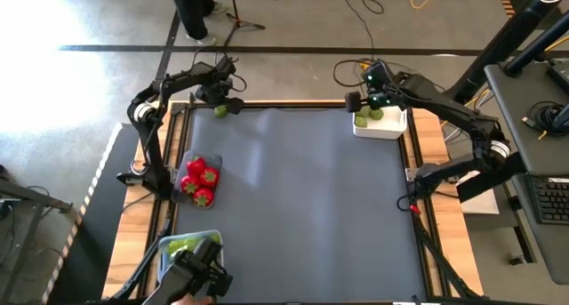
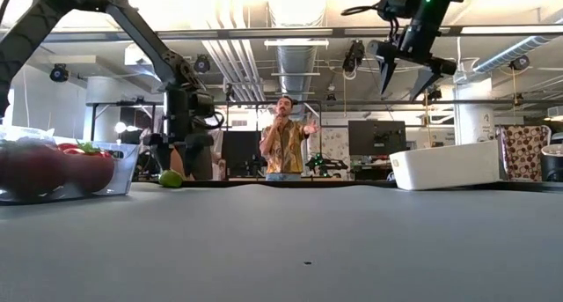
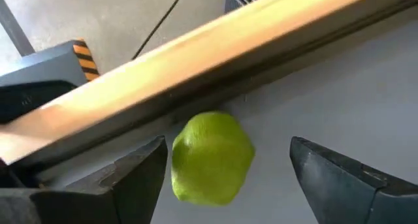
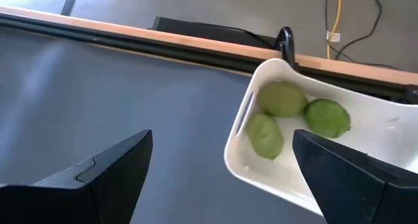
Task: Sort produce into baskets
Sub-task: Put the lime into the white bin
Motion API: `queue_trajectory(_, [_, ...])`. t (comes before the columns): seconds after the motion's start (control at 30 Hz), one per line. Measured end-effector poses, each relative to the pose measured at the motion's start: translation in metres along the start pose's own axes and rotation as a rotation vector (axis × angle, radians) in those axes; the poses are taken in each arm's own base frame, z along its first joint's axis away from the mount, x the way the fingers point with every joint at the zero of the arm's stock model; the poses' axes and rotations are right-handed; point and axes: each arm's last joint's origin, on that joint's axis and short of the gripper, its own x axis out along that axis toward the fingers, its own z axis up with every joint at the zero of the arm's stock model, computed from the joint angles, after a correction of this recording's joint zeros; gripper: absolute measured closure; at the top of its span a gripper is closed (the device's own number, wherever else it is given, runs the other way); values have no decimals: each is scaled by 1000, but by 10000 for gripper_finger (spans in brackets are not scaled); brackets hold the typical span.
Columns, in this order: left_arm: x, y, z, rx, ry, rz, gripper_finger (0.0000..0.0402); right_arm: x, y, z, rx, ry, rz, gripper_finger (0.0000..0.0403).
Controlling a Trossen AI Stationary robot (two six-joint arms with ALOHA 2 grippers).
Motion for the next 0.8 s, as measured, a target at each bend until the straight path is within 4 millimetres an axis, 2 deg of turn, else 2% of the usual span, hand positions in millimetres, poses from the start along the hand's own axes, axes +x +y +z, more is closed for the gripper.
queue_trajectory(0.4, [1,0,-5,12,100,5,193,-1,4,-3,5,4,11,42])
queue_trajectory(0.8, [10,-1,-8,26,155,7,205,-1,4,-3,2,4,11,42])
